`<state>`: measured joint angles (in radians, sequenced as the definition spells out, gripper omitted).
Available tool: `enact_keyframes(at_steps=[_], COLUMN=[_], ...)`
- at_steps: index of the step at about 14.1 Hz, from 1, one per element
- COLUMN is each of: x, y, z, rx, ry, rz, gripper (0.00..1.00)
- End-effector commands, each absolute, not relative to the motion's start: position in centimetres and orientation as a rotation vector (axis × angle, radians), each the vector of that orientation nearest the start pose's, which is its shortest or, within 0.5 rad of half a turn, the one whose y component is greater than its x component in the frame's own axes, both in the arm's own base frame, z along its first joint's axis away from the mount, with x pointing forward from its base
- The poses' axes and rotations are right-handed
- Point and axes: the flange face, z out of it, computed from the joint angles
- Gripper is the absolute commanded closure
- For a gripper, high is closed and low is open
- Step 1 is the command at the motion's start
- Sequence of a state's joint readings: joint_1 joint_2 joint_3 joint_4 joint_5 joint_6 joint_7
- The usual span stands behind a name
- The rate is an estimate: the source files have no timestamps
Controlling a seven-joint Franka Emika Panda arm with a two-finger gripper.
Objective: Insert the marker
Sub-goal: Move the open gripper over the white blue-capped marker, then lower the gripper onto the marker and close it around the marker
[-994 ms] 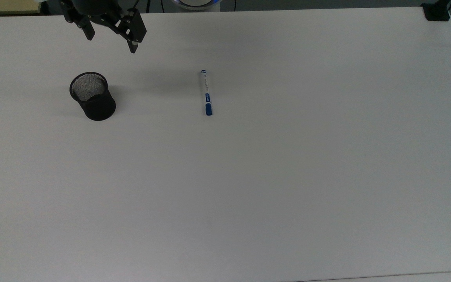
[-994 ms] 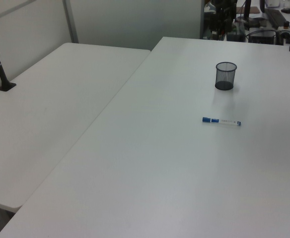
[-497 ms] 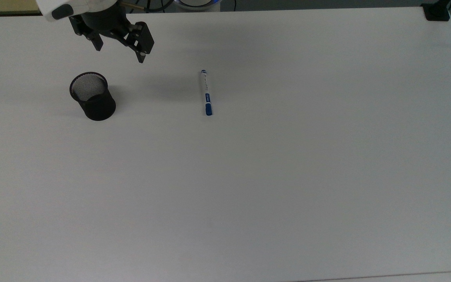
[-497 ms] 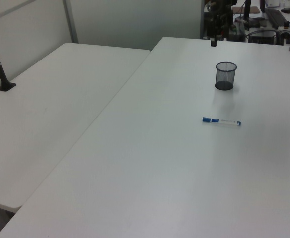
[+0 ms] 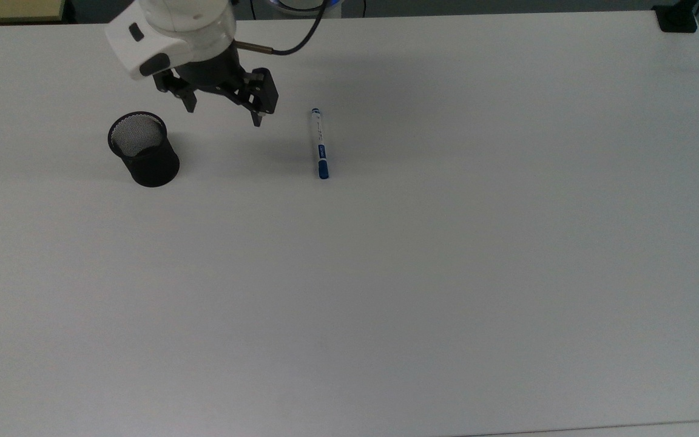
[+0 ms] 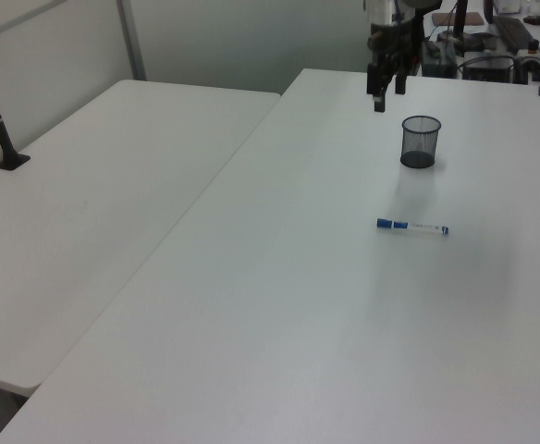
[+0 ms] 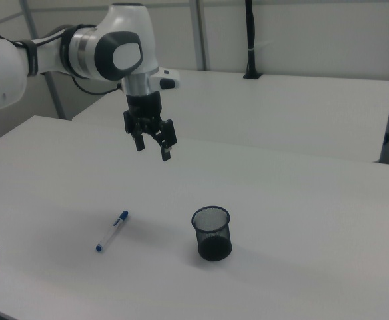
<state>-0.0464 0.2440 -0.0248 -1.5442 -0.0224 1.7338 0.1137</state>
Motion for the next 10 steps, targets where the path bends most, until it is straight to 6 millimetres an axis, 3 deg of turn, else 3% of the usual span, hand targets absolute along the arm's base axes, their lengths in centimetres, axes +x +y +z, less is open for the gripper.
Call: enact_keyframes(at_steps=[1,5,6,8,10], x=[64.1,65.5,65.6,65.1,63.3], y=[-3.3,2.1,4.4,7.4,9.5], z=[47.9,44.0,42.4,40.6,38.7], rx=[-3.128,-3.137,-3.138,-3.137,-3.116], ry=[0.277,0.150,0.094,-0.025,-0.213], rz=[0.101,0.130,0.171,0.236,0.409], gripper=[0.00,0.00,0.00,0.00,0.02])
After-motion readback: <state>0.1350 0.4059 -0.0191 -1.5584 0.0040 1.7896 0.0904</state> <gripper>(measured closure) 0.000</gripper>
